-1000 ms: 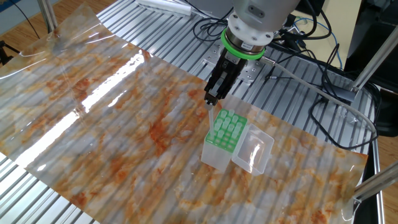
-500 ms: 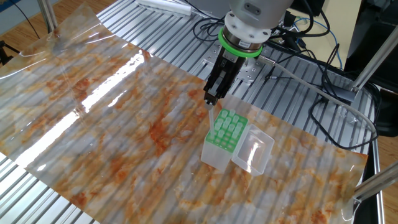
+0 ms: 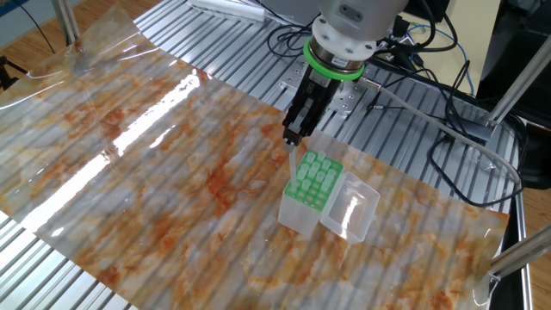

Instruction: Insert a large pipette tip into the holder for large pipette tips

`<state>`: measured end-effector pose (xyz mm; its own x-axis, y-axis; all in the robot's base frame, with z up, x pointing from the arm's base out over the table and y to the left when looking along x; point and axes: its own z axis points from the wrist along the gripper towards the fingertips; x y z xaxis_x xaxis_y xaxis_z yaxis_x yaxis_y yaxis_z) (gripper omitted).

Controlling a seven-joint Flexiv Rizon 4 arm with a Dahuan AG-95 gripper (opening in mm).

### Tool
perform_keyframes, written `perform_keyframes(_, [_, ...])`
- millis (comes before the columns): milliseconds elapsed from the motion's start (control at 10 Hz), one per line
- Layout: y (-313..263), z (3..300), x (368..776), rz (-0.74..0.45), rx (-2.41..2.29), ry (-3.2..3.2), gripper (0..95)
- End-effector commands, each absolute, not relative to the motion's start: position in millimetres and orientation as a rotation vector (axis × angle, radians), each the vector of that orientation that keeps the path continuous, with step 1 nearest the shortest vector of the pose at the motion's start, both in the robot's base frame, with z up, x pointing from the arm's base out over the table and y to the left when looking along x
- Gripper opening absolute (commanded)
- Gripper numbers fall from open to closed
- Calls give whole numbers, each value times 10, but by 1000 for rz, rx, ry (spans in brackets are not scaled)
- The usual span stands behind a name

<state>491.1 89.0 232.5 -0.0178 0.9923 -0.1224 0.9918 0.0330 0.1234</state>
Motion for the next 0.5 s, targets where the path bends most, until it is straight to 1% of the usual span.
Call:
perform_keyframes(100, [886,2330,4898,5,2059,2134,0])
perform_keyframes(500, [886,2330,4898,26,2038,2158,0])
